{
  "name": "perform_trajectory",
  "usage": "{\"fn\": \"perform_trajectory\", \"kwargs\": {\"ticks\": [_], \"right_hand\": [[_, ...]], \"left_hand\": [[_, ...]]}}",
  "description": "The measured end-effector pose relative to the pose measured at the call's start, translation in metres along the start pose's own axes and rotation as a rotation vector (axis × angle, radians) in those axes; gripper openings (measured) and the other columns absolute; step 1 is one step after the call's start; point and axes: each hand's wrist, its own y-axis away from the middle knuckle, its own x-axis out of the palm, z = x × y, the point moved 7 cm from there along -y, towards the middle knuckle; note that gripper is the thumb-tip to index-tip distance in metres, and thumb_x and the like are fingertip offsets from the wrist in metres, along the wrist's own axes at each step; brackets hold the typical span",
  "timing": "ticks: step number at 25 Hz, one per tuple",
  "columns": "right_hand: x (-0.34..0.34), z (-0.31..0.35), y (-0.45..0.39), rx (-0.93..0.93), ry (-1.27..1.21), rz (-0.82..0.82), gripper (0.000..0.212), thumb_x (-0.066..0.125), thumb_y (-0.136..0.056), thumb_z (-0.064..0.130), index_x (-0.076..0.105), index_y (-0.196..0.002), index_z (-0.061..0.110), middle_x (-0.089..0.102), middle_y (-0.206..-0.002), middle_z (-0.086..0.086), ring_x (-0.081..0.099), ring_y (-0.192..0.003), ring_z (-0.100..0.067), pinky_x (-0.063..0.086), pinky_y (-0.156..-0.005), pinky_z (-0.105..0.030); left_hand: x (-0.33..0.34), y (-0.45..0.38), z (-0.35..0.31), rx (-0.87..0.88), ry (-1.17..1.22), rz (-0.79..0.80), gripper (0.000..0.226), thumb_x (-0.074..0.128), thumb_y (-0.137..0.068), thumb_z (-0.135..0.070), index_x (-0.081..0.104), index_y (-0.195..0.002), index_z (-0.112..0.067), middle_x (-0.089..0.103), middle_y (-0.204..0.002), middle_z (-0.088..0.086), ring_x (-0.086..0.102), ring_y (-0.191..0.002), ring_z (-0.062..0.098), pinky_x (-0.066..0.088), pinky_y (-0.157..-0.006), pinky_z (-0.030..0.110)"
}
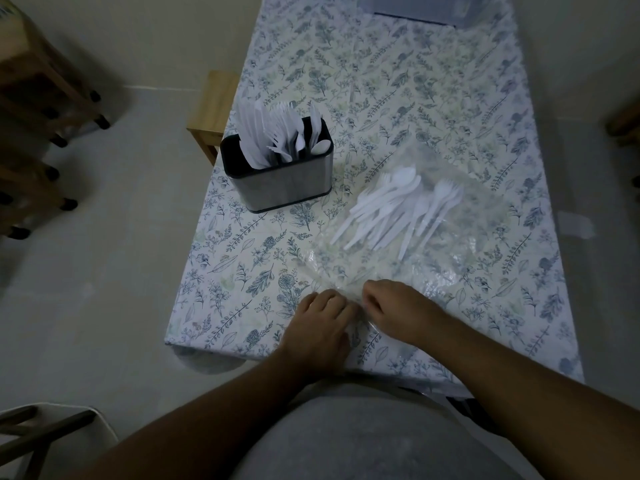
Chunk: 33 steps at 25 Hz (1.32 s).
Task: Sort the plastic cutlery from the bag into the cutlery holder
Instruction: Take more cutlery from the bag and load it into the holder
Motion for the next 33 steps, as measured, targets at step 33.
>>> {"fn": "perform_trajectory", "kwargs": {"ticks": [33], "right_hand": [[-0.061,0.01,0.032,0.116,-0.227,-0.446,0.01,0.059,-0.091,0.016,0.052,-0.089,0.023,0.051,-0.057,0.001,0.052,-0.05,-0.019,0.049,-0.051,-0.042]], "left_hand": [[0.016,0.015,-0.004,-0.074,-0.068,0.148,0.075,0.058,-0.07,-0.028,0.045,-0.143,-0.016,0.034,-0.156,0.02,0.028,-0.147,0.039,0.032,-0.114,0.056]]}}
